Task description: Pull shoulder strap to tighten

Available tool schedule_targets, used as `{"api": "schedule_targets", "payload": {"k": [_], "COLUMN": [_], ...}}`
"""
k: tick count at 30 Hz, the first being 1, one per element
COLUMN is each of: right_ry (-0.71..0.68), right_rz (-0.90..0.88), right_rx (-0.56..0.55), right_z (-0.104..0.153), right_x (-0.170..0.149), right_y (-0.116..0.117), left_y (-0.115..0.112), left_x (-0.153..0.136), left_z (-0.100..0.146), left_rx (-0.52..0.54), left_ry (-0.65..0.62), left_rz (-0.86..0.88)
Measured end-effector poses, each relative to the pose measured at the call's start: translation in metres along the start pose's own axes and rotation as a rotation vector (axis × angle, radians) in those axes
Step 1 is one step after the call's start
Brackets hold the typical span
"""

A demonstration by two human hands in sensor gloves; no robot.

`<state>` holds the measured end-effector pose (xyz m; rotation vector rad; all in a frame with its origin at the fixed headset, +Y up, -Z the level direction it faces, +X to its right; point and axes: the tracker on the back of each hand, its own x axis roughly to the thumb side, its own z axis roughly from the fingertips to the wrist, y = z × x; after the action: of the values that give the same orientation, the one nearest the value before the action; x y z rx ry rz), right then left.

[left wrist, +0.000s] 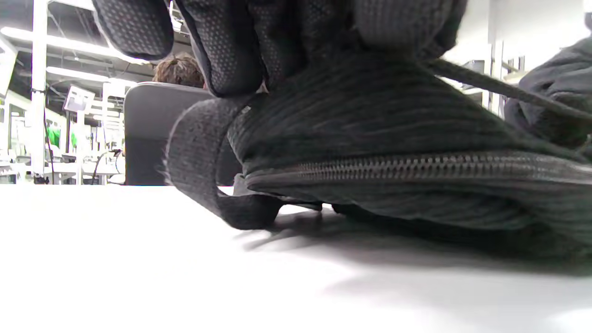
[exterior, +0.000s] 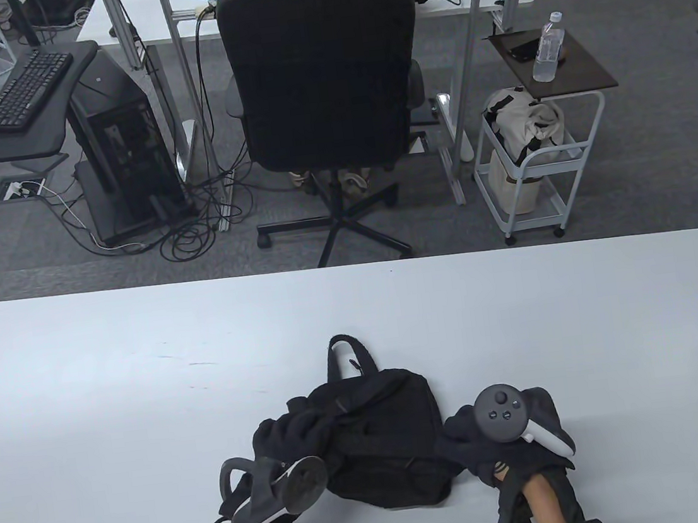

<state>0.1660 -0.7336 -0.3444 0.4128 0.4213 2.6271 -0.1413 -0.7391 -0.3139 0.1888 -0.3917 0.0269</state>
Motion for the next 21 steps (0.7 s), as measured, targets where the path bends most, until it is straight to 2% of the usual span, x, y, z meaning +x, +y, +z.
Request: {"api": "schedule_targets", "payload": {"k": [2, 4, 8, 10, 14, 17, 21], "right_ry": [0.058, 0.087, -0.017, -0.054, 0.000, 0.061, 0.093], "right_rz": [0.077, 0.192, 0.043, 0.019, 0.060, 0.167, 0.167], "right_rx": [0.075, 0.011, -0.111, -0.096, 0.099, 0.180, 0.290], "right_z": [-0.001, 0.002, 0.007, -0.001, -0.038, -0.063, -0.080], "right_x": [0.002, 0.009, 0.041, 0.058, 0.083, 0.090, 0.094], "right_y": [0.003, -0.001, -0.015, -0.016, 0.007, 0.028, 0.046], "left_y": [-0.003, -0.005, -0.007, -0.009, -0.017, -0.019, -0.017], "left_x": [0.000, -0.002, -0.004, -0.005, -0.005, -0.004, -0.005], "left_z": [0.001, 0.002, 0.001, 0.001, -0.001, 0.000, 0.000], "left_rx": [-0.013, -0.023, -0.041, -0.054, -0.074, -0.074, -0.072], "left_ry": [-0.008, -0.004, -0.003, -0.010, -0.016, -0.018, -0.015], "left_rz": [-0.020, -0.034, -0.006, -0.023, -0.012, -0.025, -0.018]}}
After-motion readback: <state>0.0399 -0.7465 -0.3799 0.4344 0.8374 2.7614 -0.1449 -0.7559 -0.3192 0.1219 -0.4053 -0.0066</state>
